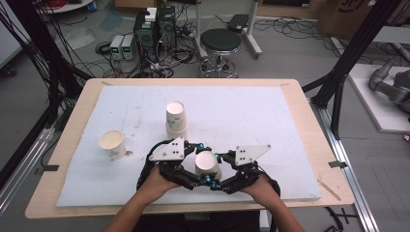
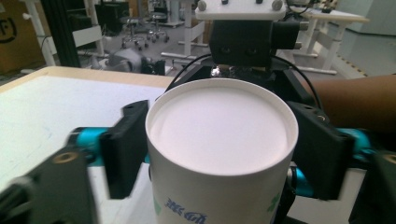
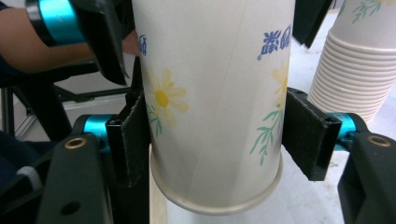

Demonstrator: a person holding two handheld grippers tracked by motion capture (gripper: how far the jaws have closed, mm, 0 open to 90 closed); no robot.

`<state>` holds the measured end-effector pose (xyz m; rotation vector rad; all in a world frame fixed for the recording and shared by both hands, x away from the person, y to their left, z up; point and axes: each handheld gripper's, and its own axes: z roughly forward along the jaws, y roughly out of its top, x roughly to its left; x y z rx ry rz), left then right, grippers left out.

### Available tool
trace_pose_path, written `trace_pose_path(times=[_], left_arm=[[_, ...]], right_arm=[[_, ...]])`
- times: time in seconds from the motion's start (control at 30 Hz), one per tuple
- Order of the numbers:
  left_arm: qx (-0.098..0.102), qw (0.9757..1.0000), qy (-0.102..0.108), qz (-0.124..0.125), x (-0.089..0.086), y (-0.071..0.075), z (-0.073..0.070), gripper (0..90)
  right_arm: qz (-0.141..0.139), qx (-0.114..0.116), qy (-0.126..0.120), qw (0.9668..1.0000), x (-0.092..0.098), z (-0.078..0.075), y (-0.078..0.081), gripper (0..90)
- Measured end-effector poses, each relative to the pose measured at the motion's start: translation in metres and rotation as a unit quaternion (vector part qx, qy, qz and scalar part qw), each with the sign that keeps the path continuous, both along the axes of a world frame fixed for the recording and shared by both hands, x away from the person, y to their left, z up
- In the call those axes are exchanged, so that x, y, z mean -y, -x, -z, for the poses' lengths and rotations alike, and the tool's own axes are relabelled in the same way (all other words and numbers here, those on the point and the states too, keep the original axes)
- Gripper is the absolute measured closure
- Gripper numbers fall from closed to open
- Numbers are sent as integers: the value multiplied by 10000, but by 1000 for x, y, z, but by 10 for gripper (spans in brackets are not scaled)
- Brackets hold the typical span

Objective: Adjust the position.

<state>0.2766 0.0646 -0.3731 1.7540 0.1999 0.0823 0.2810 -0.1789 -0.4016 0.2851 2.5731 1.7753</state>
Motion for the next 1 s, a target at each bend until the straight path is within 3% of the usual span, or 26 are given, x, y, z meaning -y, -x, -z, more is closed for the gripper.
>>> trace_pose_path(times=[0.2, 0.43, 0.7, 1.0], left_arm=[[-106, 9999, -136, -14, -6, -1, -3, 157], [-124, 9990, -432, -13, -12, -4, -9, 157], [-195, 9973, -707, 18, -12, -5, -13, 158], [-206, 9947, -1000, 97, -11, -5, -17, 159]], right_arm=[[-24, 38, 210, 9998, 2, -3, 0, 317], [-75, 230, 700, 9973, 2, -11, -3, 317], [-187, 427, 1139, 9924, -2, -23, -5, 317], [-305, 630, 1676, 9834, -9, -35, -6, 316]])
